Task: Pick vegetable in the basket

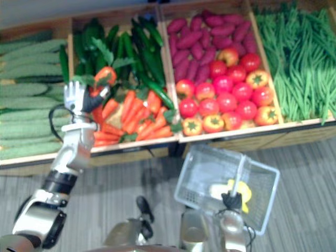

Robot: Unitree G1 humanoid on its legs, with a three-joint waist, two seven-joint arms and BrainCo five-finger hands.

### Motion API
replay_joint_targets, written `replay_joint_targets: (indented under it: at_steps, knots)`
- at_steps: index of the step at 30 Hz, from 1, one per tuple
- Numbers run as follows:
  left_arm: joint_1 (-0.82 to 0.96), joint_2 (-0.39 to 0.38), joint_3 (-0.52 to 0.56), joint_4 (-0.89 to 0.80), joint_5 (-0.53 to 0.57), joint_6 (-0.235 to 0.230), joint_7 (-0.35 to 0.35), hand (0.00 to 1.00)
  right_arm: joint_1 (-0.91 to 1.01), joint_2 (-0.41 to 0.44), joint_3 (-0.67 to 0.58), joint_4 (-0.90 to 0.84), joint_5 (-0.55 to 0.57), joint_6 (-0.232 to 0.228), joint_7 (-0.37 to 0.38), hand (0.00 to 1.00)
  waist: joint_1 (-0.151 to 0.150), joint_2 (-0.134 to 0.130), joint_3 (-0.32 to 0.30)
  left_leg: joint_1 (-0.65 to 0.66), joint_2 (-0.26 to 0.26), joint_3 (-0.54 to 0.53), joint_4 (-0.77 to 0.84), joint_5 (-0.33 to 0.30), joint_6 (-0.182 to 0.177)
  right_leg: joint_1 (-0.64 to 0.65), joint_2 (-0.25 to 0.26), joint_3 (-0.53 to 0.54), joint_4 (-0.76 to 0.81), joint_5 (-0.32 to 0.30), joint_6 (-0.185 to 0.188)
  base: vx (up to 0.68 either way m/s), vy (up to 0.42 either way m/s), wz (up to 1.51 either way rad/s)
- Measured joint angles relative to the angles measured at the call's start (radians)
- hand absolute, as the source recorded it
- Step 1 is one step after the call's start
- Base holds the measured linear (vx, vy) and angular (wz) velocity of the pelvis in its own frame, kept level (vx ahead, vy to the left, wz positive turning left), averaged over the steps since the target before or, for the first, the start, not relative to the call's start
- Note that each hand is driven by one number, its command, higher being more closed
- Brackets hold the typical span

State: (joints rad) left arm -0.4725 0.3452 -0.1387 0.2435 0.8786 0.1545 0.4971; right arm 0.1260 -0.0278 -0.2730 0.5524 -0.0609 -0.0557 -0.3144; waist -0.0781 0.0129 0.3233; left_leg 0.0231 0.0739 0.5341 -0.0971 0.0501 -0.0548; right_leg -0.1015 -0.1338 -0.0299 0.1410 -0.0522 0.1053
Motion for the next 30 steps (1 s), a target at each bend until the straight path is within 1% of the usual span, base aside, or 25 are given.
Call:
replay_joint_targets:
  at_steps: [1, 3, 5, 6, 7, 8, 9, 10, 11, 12, 13, 14, 15, 16, 17, 18, 19, 20, 21, 23, 24, 25, 26, 28, 30]
  knots:
    - [0.024, -0.015, 0.001, -0.006, -0.001, -0.001, 0.0, 1.0, 0.0, 0.001, 0.001, 0.005, 0.0, 0.001, 0.005, 1.0, 0.001, -0.009, -0.011, 0.009, 0.001, 0.023, 0.0, -0.005, 0.001, -0.004, 0.008, 0.028, -0.007, 0.0, 0.0, -0.04, -0.017, -0.72]
    - [0.064, -0.041, 0.023, -0.023, -0.005, -0.006, 0.0, 1.0, -0.014, 0.0, 0.006, 0.006, -0.001, 0.006, 0.008, 1.0, -0.001, -0.017, -0.02, 0.023, 0.011, 0.085, 0.0, -0.015, 0.002, -0.024, -0.012, -0.042, -0.014, -0.021, -0.037, -0.06, -0.019, -0.98]
    - [0.153, -0.069, 0.068, -0.096, -0.025, -0.03, 0.0, 1.0, -0.058, -0.031, 0.025, 0.008, -0.011, 0.017, 0.011, 1.0, 0.002, -0.018, -0.023, 0.037, 0.049, 0.203, 0.031, -0.033, 0.027, -0.032, -0.124, -0.435, 0.047, -0.047, -0.161, -0.02, 0.014, -1.39]
    - [0.184, -0.076, 0.081, -0.121, -0.04, -0.036, 0.0, 1.0, -0.065, -0.035, 0.045, 0.008, -0.013, 0.022, 0.013, 1.0, 0.006, -0.025, -0.027, 0.037, 0.063, 0.234, 0.057, -0.046, 0.029, -0.029, -0.162, -0.533, 0.075, -0.047, -0.183, 0.08, -0.019, -1.78]
    - [0.265, -0.095, 0.116, -0.181, -0.053, -0.046, -0.001, 1.0, -0.077, -0.029, 0.089, 0.012, -0.025, 0.03, 0.021, 1.0, 0.025, -0.045, -0.036, 0.066, 0.086, 0.318, 0.096, -0.07, 0.007, -0.029, -0.219, -0.683, 0.13, 0.017, -0.229, 0.12, -0.1, -2.1]
    - [0.344, -0.133, 0.138, -0.219, -0.054, -0.048, -0.003, 1.0, -0.08, -0.021, 0.133, 0.009, -0.043, 0.034, 0.038, 1.0, 0.032, -0.05, -0.043, 0.095, 0.121, 0.395, 0.149, -0.09, -0.016, -0.03, -0.199, -0.71, 0.137, 0.044, -0.192, 0.12, -0.1, -2.06]
    - [0.369, -0.152, 0.138, -0.224, -0.054, -0.048, -0.006, 1.0, -0.074, -0.016, 0.143, 0.002, -0.05, 0.034, 0.043, 1.0, 0.028, -0.045, -0.049, 0.104, 0.14, 0.417, 0.176, -0.097, -0.016, -0.027, -0.179, -0.698, 0.123, 0.046, -0.187, 0.16, -0.229, -1.66]
    - [0.405, -0.198, 0.135, -0.224, -0.055, -0.07, -0.016, 1.0, -0.054, -0.011, 0.148, -0.029, -0.059, 0.034, 0.054, 1.0, 0.023, -0.025, -0.067, 0.113, 0.184, 0.448, 0.227, -0.122, -0.03, -0.027, -0.132, -0.653, 0.089, 0.046, -0.156, 0.15, -0.209, -1.02]
    - [0.421, -0.225, 0.133, -0.224, -0.062, -0.082, -0.023, 1.0, -0.04, -0.013, 0.151, -0.038, -0.06, 0.034, 0.061, 1.0, 0.023, -0.017, -0.072, 0.123, 0.205, 0.467, 0.252, -0.139, -0.035, -0.028, -0.11, -0.633, 0.08, 0.041, -0.142, 0.21, -0.304, -1.36]
    - [0.448, -0.27, 0.119, -0.22, -0.094, -0.097, -0.03, 1.0, -0.038, -0.014, 0.16, -0.04, -0.061, 0.036, 0.072, 1.0, 0.021, -0.008, -0.074, 0.143, 0.259, 0.5, 0.324, -0.165, -0.031, -0.029, -0.07, -0.583, 0.072, 0.029, -0.127, 0.12, -0.199, -1.37]
    - [0.465, -0.298, 0.097, -0.193, -0.121, -0.113, -0.036, 1.0, -0.027, -0.014, 0.168, -0.067, -0.071, 0.043, 0.083, 1.0, 0.018, -0.001, -0.078, 0.14, 0.329, 0.494, 0.439, -0.18, -0.007, -0.027, -0.031, -0.54, 0.06, 0.02, -0.128, 0.1, -0.228, -1.39]
    - [0.477, -0.312, 0.082, -0.183, -0.129, -0.117, -0.039, 1.0, -0.02, -0.015, 0.172, -0.082, -0.076, 0.045, 0.084, 1.0, 0.015, 0.005, -0.081, 0.139, 0.368, 0.485, 0.501, -0.18, -0.004, -0.025, -0.011, -0.516, 0.053, 0.017, -0.133, 0.07, -0.189, -1.32]
    - [0.509, -0.335, 0.056, -0.162, -0.157, -0.132, -0.045, 1.0, -0.001, -0.015, 0.18, -0.123, -0.082, 0.046, 0.085, 1.0, 0.006, 0.021, -0.08, 0.126, 0.446, 0.422, 0.633, -0.162, 0.025, -0.004, 0.041, -0.473, 0.03, 0.011, -0.142, 0.09, -0.224, -1.42]
    - [0.54, -0.353, 0.041, -0.121, -0.183, -0.15, -0.05, 1.0, 0.019, -0.012, 0.203, -0.166, -0.088, 0.049, 0.085, 1.0, 0.0, 0.028, -0.084, 0.092, 0.483, 0.274, 0.754, -0.131, 0.079, 0.022, 0.087, -0.404, 0.004, 0.006, -0.152, 0.09, -0.142, -1.5]
    - [0.552, -0.359, 0.033, -0.098, -0.198, -0.154, -0.051, 1.0, 0.028, -0.015, 0.214, -0.185, -0.088, 0.051, 0.087, 1.0, 0.002, 0.03, -0.086, 0.066, 0.462, 0.176, 0.795, -0.162, 0.055, 0.029, 0.1, -0.371, -0.006, 0.005, -0.156, 0.1, -0.071, -1.88]
    - [0.581, -0.371, 0.027, -0.054, -0.208, -0.154, -0.053, 1.0, 0.035, -0.022, 0.242, -0.206, -0.092, 0.052, 0.086, 1.0, 0.004, 0.031, -0.086, -0.012, 0.354, -0.026, 0.837, -0.252, 0.015, 0.033, 0.116, -0.28, -0.027, 0.0, -0.165, 0.13, 0.034, -1.68]
    - [0.591, -0.374, 0.027, -0.039, -0.21, -0.154, -0.054, 1.0, 0.036, -0.025, 0.256, -0.206, -0.096, 0.052, 0.086, 1.0, 0.009, 0.03, -0.086, -0.037, 0.304, -0.091, 0.831, -0.288, 0.019, 0.035, 0.122, -0.241, -0.032, 0.005, -0.173, 0.17, 0.052, -2.36]
    - [0.62, -0.372, 0.017, -0.012, -0.213, -0.153, -0.055, 1.0, 0.038, -0.027, 0.298, -0.207, -0.097, 0.052, 0.087, 1.0, 0.038, 0.029, -0.086, -0.081, 0.196, -0.204, 0.779, -0.361, 0.022, 0.037, 0.138, -0.146, -0.037, 0.01, -0.179, 0.16, 0.047, -1.66]
    - [0.626, -0.372, 0.015, -0.01, -0.219, -0.153, -0.055, 1.0, 0.038, -0.027, 0.307, -0.208, -0.097, 0.052, 0.087, 1.0, 0.043, 0.029, -0.086, -0.087, 0.176, -0.229, 0.762, -0.368, 0.021, 0.038, 0.14, -0.126, -0.037, 0.011, -0.18, 0.16, 0.057, -2.02]
    - [0.658, -0.374, -0.005, 0.007, -0.259, -0.159, -0.06, 1.0, 0.034, -0.03, 0.37, -0.222, -0.098, 0.052, 0.096, 1.0, 0.064, 0.033, -0.088, -0.149, 0.026, -0.486, 0.599, -0.385, 0.012, 0.036, 0.156, 0.006, -0.046, 0.026, -0.16, 0.13, 0.102, -1.71]
    - [0.665, -0.373, -0.011, 0.011, -0.279, -0.163, -0.063, 1.0, 0.029, -0.031, 0.387, -0.222, -0.1, 0.053, 0.103, 1.0, 0.071, 0.033, -0.088, -0.153, -0.001, -0.548, 0.557, -0.381, 0.008, 0.034, 0.16, 0.042, -0.052, 0.033, -0.152, 0.11, 0.152, -1.82]
    - [0.674, -0.375, -0.028, 0.025, -0.297, -0.17, -0.068, 1.0, 0.024, -0.037, 0.419, -0.222, -0.116, 0.054, 0.113, 1.0, 0.083, 0.043, -0.094, -0.151, -0.022, -0.625, 0.45, -0.314, 0.002, 0.035, 0.176, 0.103, -0.071, 0.052, -0.129, 0.16, 0.246, -1.81]
    - [0.651, -0.377, -0.055, 0.087, -0.326, -0.182, -0.078, 1.0, 0.021, -0.041, 0.441, -0.213, -0.134, 0.06, 0.126, 1.0, 0.081, 0.049, -0.106, -0.139, -0.007, -0.594, 0.393, -0.238, 0.006, 0.04, 0.185, 0.157, -0.093, 0.078, -0.091, 0.18, 0.255, -1.63]
    - [0.602, -0.365, -0.088, 0.154, -0.333, -0.183, -0.098, 1.0, 0.018, -0.03, 0.46, -0.228, -0.135, 0.062, 0.129, 1.0, 0.075, 0.019, -0.113, -0.106, -0.024, -0.52, 0.328, -0.221, 0.027, 0.024, 0.16, 0.202, -0.106, 0.092, -0.069, 0.13, 0.182, -1.0]
    - [0.572, -0.358, -0.129, 0.167, -0.351, -0.183, -0.115, 1.0, 0.013, -0.027, 0.479, -0.235, -0.135, 0.063, 0.129, 1.0, 0.072, -0.002, -0.118, -0.092, -0.038, -0.472, 0.287, -0.209, 0.041, -0.002, 0.148, 0.235, -0.098, 0.096, -0.062, 0.08, 0.159, -0.83]
